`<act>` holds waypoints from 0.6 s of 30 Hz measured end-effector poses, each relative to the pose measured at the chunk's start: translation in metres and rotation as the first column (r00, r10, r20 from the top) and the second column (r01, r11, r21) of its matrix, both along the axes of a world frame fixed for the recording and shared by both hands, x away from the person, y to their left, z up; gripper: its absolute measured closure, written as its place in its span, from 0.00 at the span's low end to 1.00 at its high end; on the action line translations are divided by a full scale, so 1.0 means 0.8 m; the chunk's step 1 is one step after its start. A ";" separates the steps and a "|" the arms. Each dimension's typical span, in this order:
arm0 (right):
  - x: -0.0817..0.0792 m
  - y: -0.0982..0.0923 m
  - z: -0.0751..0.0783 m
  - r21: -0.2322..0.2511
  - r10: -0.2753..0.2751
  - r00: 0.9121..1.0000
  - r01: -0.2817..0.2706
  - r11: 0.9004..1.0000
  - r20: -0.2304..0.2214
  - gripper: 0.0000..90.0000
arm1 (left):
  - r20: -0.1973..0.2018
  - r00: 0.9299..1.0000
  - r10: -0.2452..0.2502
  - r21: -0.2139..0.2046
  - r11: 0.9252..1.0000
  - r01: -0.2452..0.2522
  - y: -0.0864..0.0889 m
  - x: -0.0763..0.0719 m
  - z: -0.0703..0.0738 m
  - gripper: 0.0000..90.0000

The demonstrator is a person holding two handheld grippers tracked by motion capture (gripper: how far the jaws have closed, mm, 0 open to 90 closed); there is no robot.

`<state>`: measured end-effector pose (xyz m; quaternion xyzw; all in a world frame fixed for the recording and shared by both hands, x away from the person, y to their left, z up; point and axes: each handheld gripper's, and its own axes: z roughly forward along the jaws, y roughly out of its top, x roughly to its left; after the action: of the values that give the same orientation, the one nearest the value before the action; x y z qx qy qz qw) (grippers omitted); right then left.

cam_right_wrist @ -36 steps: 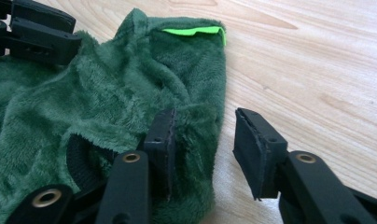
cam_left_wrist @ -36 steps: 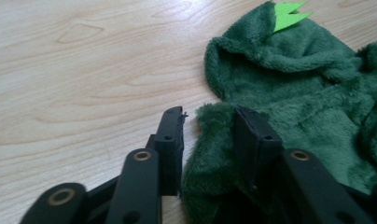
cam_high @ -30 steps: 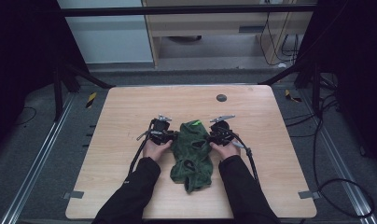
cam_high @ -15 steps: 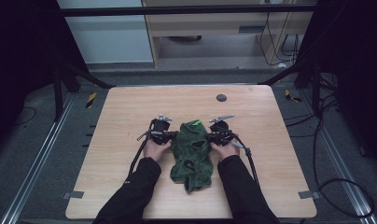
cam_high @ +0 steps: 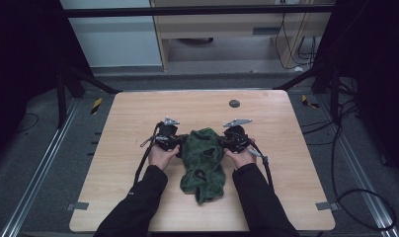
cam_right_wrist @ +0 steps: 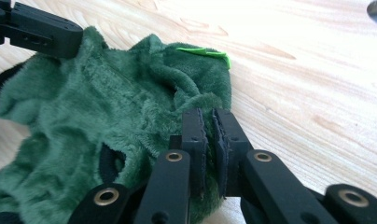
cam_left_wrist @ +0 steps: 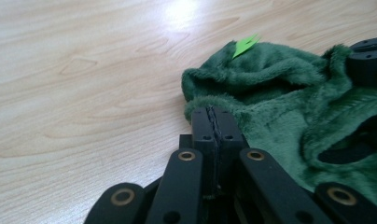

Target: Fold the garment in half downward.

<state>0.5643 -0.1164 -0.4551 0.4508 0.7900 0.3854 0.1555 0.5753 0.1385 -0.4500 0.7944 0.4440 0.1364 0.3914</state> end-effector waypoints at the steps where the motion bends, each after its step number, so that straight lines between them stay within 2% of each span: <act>1: -0.001 -0.001 0.002 -0.001 0.003 1.000 -0.003 1.000 0.004 0.93 | 0.006 1.000 -0.006 0.001 1.000 0.006 0.000 -0.002 0.003 0.99; 8: -0.010 -0.004 0.014 0.008 0.023 0.999 -0.023 1.000 0.031 0.93 | 0.035 0.999 -0.028 -0.004 1.000 0.028 0.001 -0.016 0.019 0.99; 11: -0.014 -0.006 0.020 0.011 0.035 0.998 -0.036 0.999 0.057 0.93 | 0.055 0.998 -0.042 -0.017 0.999 0.043 0.001 -0.027 0.029 0.99; 18: -0.028 -0.003 0.030 0.012 0.062 0.995 -0.064 0.998 0.082 0.93 | 0.068 0.996 -0.060 -0.026 0.998 0.062 0.002 -0.041 0.037 0.99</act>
<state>0.5421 -0.1189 -0.4311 0.4107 0.7940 0.4139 0.1718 0.5422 0.1397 -0.4200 0.7970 0.4079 0.1447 0.4213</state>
